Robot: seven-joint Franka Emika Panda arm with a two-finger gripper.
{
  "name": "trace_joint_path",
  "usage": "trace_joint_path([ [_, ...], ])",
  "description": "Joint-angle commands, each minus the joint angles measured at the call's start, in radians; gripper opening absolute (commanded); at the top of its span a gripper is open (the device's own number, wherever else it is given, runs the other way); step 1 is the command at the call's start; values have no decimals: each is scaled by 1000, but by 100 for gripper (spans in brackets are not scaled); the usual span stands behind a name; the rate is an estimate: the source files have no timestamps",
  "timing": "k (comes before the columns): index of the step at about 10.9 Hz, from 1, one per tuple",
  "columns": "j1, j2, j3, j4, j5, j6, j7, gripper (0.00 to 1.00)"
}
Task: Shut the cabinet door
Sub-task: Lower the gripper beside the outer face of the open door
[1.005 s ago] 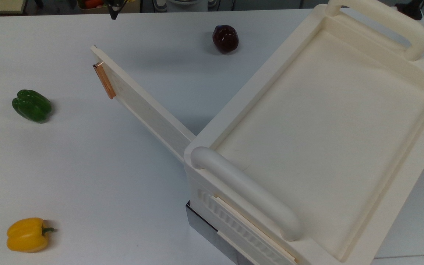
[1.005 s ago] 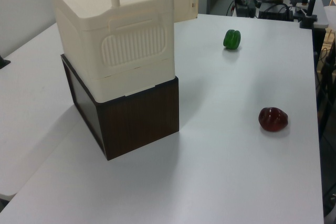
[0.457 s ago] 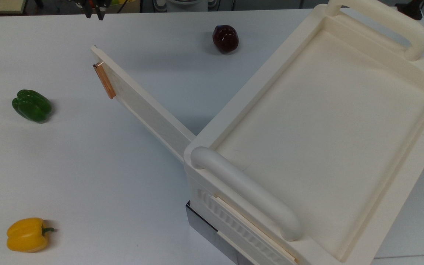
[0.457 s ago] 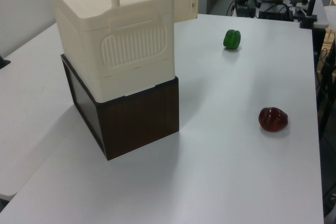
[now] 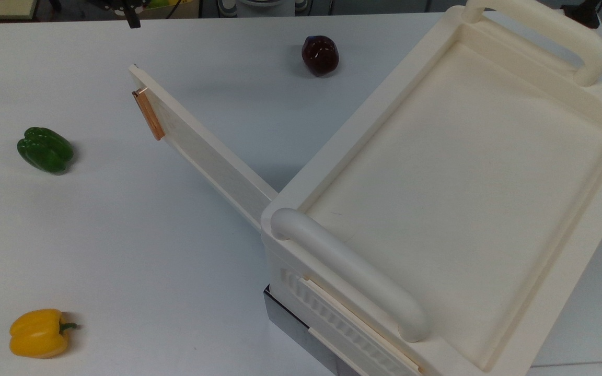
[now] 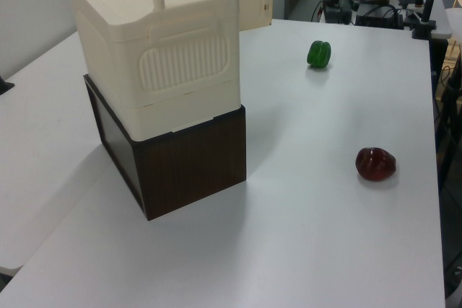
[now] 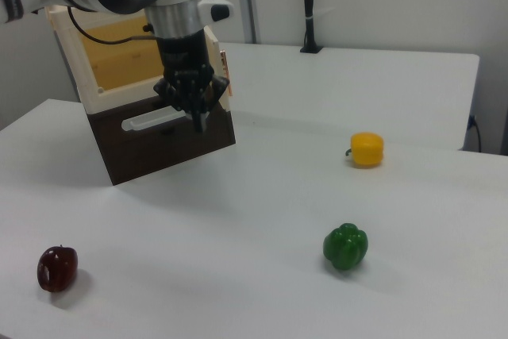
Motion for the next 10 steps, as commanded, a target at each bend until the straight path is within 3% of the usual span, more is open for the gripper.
trace_joint_path([
  [1,19,19,-37,-1,35,116,-245,0],
  [5,11,56,-36,-1,42,413,-418,0],
  [8,9,96,-40,-3,129,596,-515,0],
  [10,17,125,-40,-1,157,676,-506,0],
])
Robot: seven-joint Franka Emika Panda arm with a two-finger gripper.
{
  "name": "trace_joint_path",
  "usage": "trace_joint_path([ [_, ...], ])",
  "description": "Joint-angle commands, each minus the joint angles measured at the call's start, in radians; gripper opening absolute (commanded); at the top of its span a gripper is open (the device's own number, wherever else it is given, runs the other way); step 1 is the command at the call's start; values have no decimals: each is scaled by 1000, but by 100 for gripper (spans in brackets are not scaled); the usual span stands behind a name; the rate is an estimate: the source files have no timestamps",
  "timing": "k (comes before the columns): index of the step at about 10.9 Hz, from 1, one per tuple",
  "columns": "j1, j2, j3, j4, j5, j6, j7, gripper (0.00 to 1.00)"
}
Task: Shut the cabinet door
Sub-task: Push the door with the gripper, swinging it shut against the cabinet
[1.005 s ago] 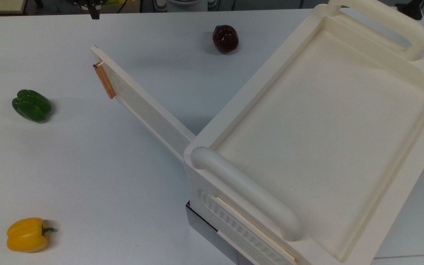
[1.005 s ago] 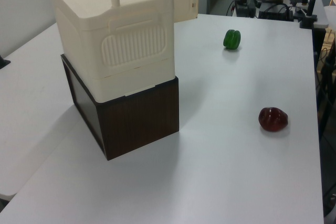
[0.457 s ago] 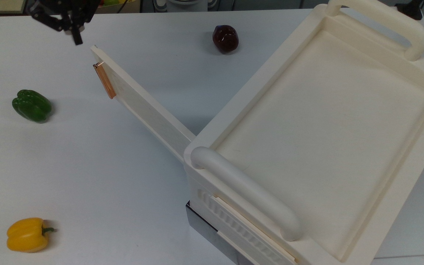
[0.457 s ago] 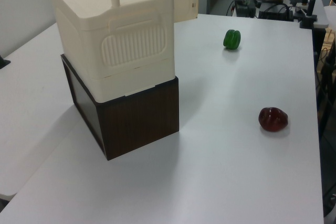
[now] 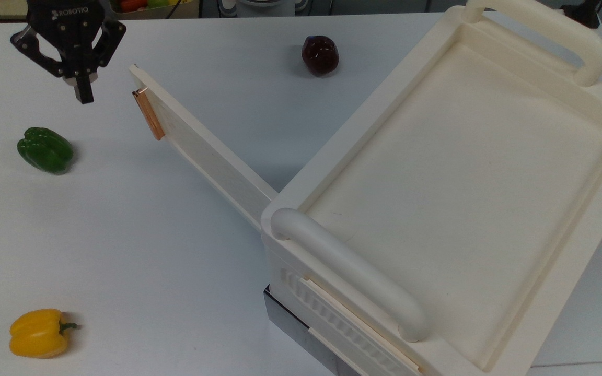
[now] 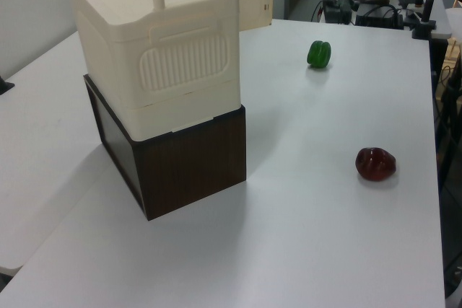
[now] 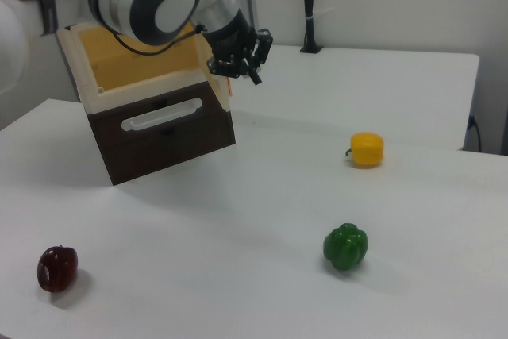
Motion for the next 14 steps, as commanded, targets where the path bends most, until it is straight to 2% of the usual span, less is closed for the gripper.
trace_joint_path([
  [1,21,35,-14,-1,73,143,-22,0],
  [3,45,38,-2,-1,113,200,0,0],
  [7,111,28,-1,-10,115,194,45,0],
  [10,125,-1,9,-11,119,15,45,0],
  [14,157,-14,64,-8,148,-128,105,0],
])
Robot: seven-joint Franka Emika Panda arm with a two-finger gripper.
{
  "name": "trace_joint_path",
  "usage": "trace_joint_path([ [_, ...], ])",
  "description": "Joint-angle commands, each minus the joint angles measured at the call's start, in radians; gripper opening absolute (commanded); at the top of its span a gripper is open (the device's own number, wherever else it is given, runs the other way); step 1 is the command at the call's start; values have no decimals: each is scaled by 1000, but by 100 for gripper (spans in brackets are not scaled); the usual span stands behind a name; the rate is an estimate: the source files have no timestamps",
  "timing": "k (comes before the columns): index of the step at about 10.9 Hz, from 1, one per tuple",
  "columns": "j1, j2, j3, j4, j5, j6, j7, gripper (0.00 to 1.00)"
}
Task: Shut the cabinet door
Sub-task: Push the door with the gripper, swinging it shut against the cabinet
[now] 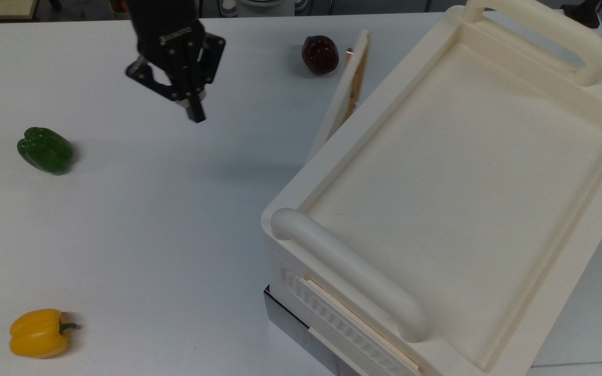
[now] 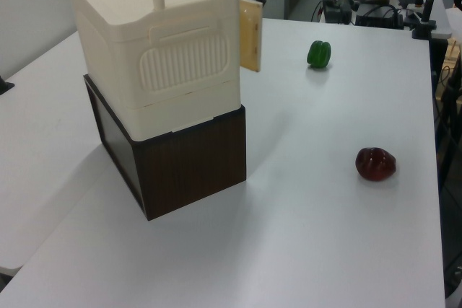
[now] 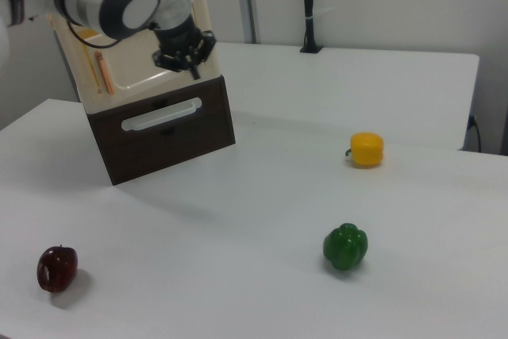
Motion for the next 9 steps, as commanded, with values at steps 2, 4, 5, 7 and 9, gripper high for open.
trace_joint_path([
  [2,94,-16,20,-15,16,-63,110,0],
  [4,141,-10,12,-12,16,-54,137,0],
  [5,163,-8,12,-9,16,-49,165,0],
  [7,207,7,11,-6,15,-39,214,0],
  [9,246,28,11,-5,15,7,263,0],
])
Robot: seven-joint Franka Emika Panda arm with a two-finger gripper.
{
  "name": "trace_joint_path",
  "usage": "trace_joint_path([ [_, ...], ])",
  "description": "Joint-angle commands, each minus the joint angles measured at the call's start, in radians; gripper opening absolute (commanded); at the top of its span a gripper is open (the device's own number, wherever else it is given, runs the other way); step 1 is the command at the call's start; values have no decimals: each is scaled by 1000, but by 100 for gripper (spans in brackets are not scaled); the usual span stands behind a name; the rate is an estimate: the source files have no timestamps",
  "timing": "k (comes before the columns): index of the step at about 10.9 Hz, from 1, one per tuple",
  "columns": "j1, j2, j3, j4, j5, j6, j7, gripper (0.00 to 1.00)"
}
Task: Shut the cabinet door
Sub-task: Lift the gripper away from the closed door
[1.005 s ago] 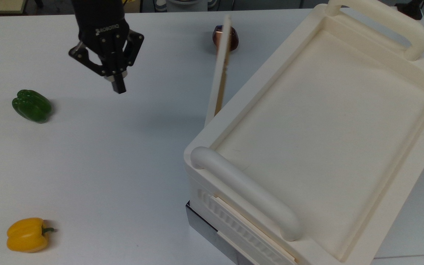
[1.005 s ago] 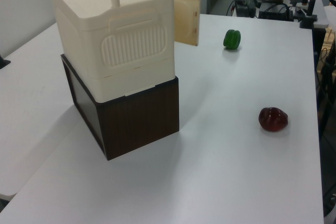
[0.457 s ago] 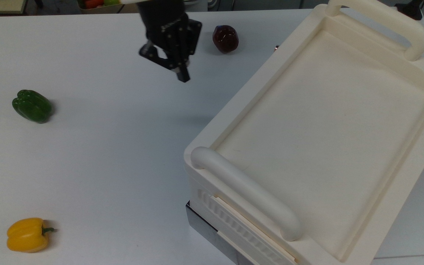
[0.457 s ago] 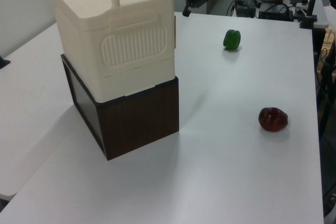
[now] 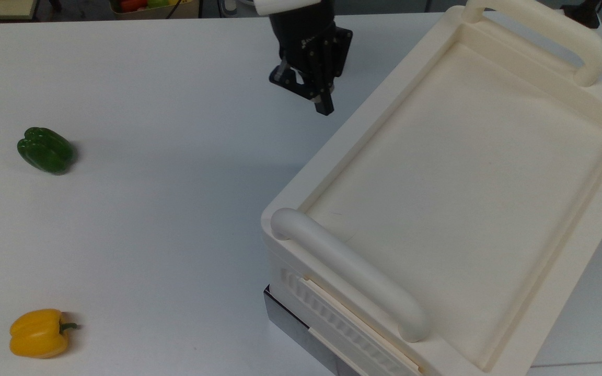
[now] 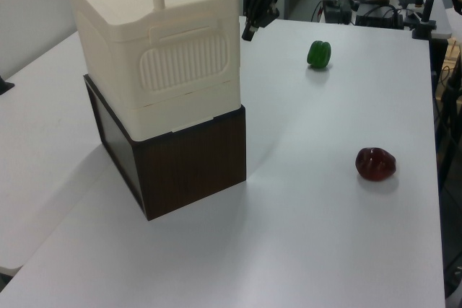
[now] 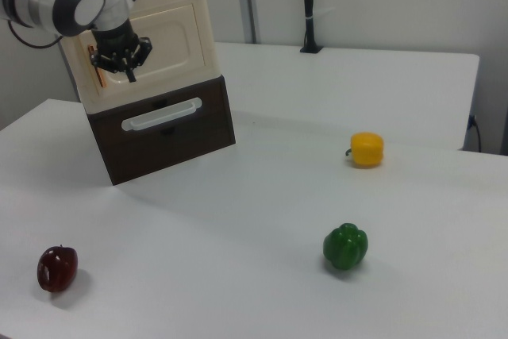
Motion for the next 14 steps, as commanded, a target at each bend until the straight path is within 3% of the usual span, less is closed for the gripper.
trace_joint_path([
  [1,67,31,-18,-1,5,82,76,0],
  [5,102,70,-18,27,5,130,121,0],
  [14,91,74,-6,41,-9,161,167,0],
])
